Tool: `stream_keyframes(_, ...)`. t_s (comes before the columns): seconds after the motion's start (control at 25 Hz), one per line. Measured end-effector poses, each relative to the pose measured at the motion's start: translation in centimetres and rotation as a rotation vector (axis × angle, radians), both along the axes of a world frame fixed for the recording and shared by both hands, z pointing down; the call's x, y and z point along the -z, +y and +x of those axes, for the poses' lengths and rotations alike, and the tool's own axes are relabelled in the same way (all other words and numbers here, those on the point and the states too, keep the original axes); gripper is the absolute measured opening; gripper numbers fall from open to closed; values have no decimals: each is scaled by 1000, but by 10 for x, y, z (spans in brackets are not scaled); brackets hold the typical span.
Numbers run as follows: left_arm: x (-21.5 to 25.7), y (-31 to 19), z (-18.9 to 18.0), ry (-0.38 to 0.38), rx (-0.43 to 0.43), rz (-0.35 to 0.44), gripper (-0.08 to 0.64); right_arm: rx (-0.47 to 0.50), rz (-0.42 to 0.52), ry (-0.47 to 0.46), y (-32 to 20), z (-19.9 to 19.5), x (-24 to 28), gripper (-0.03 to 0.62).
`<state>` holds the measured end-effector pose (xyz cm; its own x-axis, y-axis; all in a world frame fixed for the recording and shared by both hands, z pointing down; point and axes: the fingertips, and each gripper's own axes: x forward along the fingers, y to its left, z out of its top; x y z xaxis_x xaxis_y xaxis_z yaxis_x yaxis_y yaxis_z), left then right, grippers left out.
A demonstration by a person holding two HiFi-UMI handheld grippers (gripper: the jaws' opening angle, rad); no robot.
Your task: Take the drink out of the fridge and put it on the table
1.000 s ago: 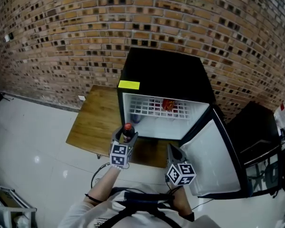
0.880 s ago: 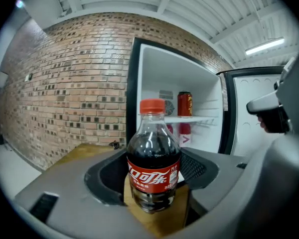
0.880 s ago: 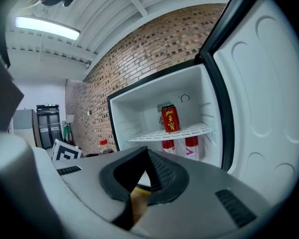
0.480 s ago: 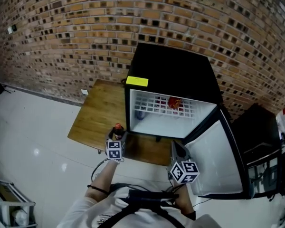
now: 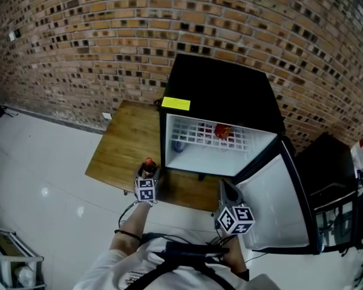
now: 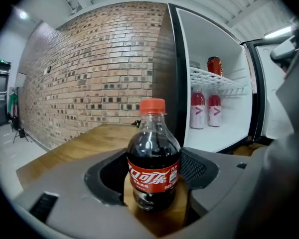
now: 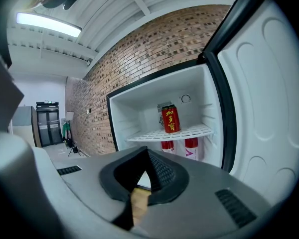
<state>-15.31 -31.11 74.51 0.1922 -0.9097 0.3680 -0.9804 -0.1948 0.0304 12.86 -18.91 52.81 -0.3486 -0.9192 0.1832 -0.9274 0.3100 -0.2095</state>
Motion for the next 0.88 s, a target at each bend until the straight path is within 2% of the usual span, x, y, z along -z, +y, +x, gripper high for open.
stream_keyframes(0.56,-15,-2,-1,5,21,-22,305,3,1,3,3,0,0,11)
stream_keyframes(0.88,-15,7,0,-18,6,-14,307,11,2,1,6,-3,0,11)
